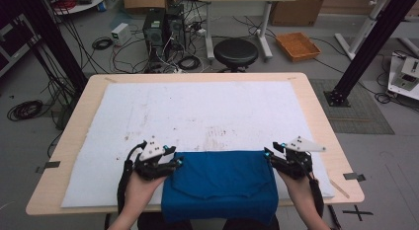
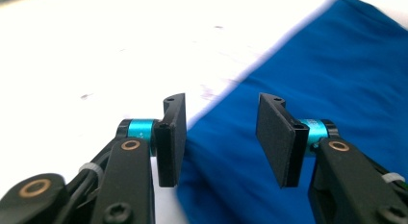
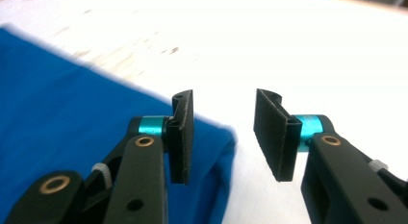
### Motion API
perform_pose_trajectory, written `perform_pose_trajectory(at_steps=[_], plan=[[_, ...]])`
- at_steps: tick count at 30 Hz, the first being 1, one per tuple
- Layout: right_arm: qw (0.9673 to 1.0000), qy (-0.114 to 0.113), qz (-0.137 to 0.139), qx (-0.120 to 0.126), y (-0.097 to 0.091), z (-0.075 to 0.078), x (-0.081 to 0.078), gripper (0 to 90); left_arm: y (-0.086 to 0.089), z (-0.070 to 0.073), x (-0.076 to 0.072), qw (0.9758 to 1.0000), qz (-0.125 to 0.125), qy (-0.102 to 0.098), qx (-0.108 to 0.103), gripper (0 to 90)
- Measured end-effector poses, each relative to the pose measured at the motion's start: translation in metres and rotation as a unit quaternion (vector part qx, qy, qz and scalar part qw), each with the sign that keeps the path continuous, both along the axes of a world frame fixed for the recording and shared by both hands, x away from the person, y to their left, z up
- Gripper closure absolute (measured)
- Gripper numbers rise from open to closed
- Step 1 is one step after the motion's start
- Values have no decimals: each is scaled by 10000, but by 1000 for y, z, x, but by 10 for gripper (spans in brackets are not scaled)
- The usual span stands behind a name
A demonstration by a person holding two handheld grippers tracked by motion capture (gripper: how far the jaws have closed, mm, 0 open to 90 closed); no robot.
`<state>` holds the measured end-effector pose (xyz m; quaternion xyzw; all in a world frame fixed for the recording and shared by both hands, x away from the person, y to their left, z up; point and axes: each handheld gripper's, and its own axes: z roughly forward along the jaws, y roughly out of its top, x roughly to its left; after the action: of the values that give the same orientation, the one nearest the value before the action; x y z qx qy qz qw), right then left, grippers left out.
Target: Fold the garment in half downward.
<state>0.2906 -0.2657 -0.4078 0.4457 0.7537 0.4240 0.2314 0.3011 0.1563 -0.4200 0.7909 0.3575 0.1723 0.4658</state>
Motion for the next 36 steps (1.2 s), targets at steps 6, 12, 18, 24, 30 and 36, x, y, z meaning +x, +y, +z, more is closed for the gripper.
perform_pose_trajectory(at_steps=[6,12,18,24,30,36], plan=[[9983,570,-72,131,2,-20,27,584,2,-18,26,9975,367,597,-25,521],[9937,1120,43,47,4,-39,34,625,1,-27,27,9942,402,995,122,541],[9929,1141,318,93,2,-39,28,825,-1,-29,18,9953,182,945,68,756],[9949,937,330,150,-2,-35,29,844,2,-28,20,9966,110,806,113,828],[9963,781,334,154,2,-28,45,844,5,-25,35,9975,118,671,181,833],[9975,661,237,18,8,-19,79,844,5,-12,69,9978,133,566,313,833]])
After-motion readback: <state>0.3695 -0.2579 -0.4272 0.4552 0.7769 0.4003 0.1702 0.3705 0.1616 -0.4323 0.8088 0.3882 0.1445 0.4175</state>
